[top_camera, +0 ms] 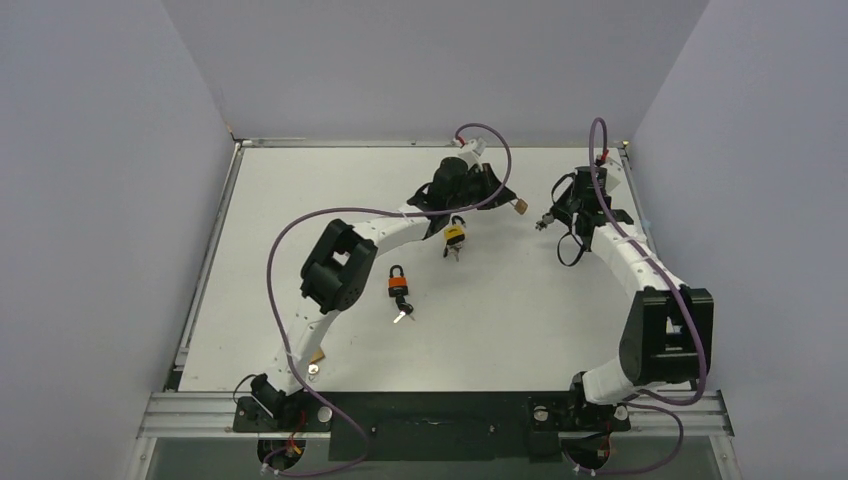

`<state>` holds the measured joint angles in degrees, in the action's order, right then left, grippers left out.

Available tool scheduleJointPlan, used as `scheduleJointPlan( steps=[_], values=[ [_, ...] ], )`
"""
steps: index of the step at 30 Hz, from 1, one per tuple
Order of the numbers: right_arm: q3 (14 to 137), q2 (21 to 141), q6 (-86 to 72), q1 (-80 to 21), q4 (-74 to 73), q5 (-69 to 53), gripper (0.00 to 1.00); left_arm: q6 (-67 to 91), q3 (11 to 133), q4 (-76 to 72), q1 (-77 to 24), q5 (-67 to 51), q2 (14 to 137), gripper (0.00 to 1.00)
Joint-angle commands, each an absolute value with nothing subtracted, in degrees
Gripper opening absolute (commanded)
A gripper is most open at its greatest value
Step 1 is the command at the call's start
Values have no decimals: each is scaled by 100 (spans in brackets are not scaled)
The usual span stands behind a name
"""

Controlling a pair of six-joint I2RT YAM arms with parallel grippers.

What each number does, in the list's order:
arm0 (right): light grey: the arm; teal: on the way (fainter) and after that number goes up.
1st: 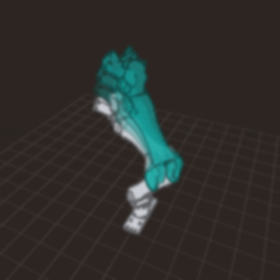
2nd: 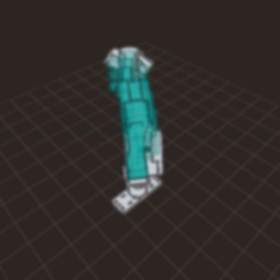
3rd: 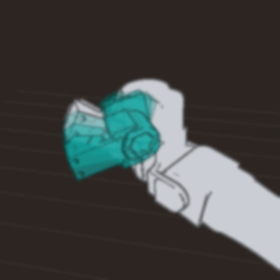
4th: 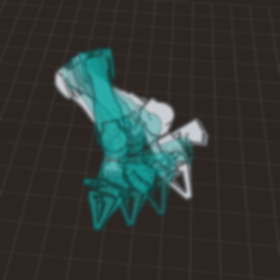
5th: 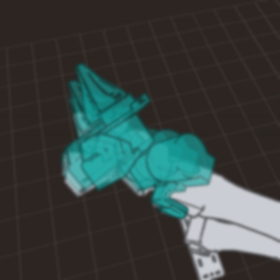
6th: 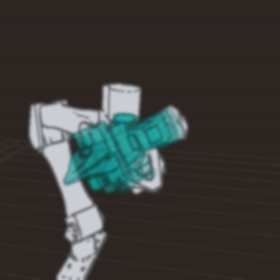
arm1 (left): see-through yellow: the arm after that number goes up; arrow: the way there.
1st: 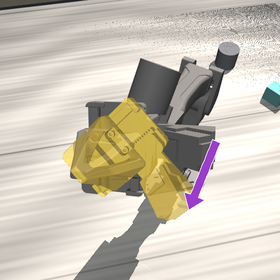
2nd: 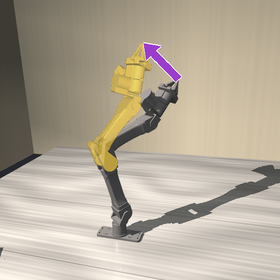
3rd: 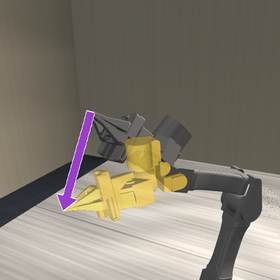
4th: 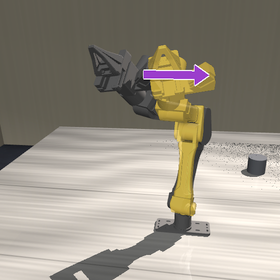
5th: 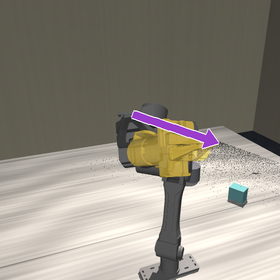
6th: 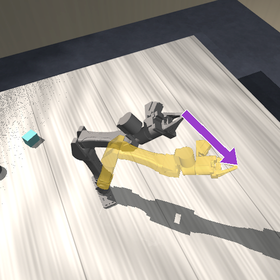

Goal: Lock with the key
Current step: Place the lock at the center of the board.

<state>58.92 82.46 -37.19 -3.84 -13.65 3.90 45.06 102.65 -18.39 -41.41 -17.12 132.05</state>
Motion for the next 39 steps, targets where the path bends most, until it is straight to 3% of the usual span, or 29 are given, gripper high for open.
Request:
scheduleJointPlan(
  steps=[1, 10, 17, 20, 23, 27, 31, 39],
  values=[
    [6507, 8974, -3918, -35, -906, 191, 0, 4995, 11561, -2461, -4103, -1737, 14239, 0],
    [7443, 10372, -3965, 142, -1091, 54, 0, 5666, 14262, -1685, -4099, -1409, 16334, 0],
    [8067, 11050, -3854, 93, -1442, -54, 0, 5856, 14254, -1651, -4075, -992, 16554, 1],
    [8181, 11232, -3862, 73, -1485, -115, 0, 5901, 14189, -1652, -4062, -897, 16538, 12],
    [8293, 11303, -3828, 38, -1510, -130, 0, 5909, 14186, -1666, -4039, -884, 16489, 33],
    [8568, 11456, -3707, 35, -1679, -139, 0, 5871, 14155, -1680, -3987, -1012, 16362, 51],
    [8786, 11618, -3623, -127, -1789, -237, 0, 5783, 13832, -1820, -3883, -1148, 16036, 56],
    [9328, 12075, -3473, -254, -2015, -283, 0, 5370, 13074, -2008, -3686, -1388, 14980, 57]
  ],
)
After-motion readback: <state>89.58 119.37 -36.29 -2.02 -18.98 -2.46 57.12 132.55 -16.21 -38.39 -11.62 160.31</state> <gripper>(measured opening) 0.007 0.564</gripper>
